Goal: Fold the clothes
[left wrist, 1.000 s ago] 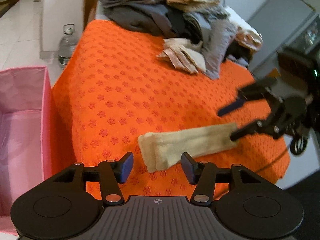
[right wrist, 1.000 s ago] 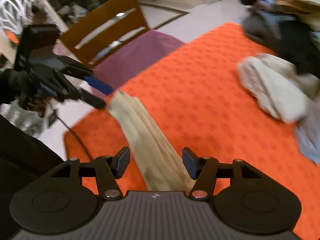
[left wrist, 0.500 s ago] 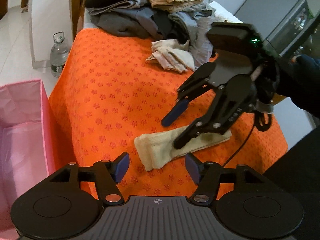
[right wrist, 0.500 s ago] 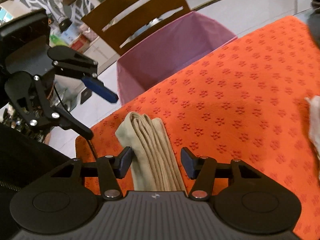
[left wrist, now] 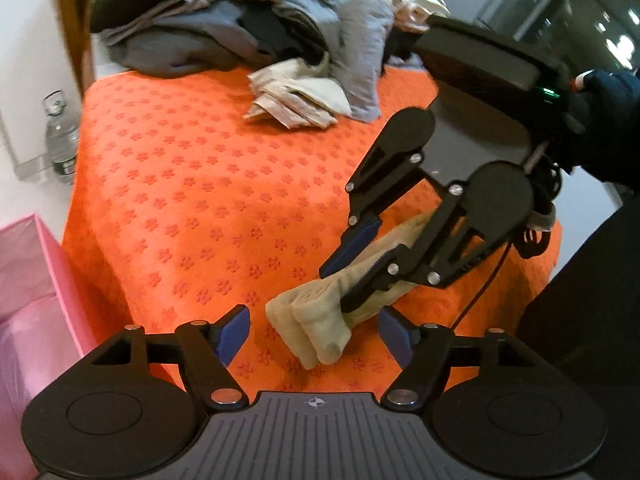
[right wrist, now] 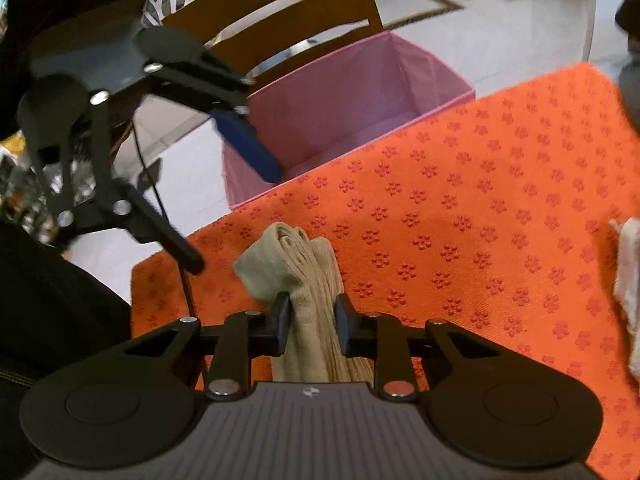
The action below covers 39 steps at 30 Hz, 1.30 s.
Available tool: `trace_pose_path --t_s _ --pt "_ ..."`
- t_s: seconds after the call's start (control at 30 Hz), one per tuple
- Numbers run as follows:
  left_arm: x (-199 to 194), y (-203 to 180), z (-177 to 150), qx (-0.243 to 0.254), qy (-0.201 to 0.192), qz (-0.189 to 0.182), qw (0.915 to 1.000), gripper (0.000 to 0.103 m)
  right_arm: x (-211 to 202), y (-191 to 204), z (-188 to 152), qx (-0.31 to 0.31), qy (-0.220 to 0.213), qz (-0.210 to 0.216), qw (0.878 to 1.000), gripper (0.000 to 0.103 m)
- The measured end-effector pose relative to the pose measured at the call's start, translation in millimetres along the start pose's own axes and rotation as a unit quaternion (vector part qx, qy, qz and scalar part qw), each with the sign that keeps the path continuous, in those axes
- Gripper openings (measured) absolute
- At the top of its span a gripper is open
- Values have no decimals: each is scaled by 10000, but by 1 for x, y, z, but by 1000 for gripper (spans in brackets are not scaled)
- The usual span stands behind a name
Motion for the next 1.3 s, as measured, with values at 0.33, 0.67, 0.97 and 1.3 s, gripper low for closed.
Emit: trace_pose_path --t_s 0.33,0.67,0.97,1.3 --pt "20 -14 2 1421 724 -66 9872 74 -7 36 -5 -700 -154 -954 9929 26" --pt "47 -33 8 2703 1514 -351 9501 74 -2 60 -9 -1219 -206 -1550 9801 26" --pt "58 -36 -5 2757 1782 -460 9435 44 -3 73 -17 -1332 -226 -1683 9764 26" --pt "47 -48 -16 2935 1291 106 9471 40 -59 66 -53 -658 -41 -1487 9867 74"
Point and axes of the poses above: each gripper's, at about its wrist camera, not at the fingertips, and x roughly the way its jaws point, y to its left, z to its top, the point moved 7 cm from there along x, roughly the way its jaws point, and after that the axes turned 9 degrees about -x, right-handed, at the moved point
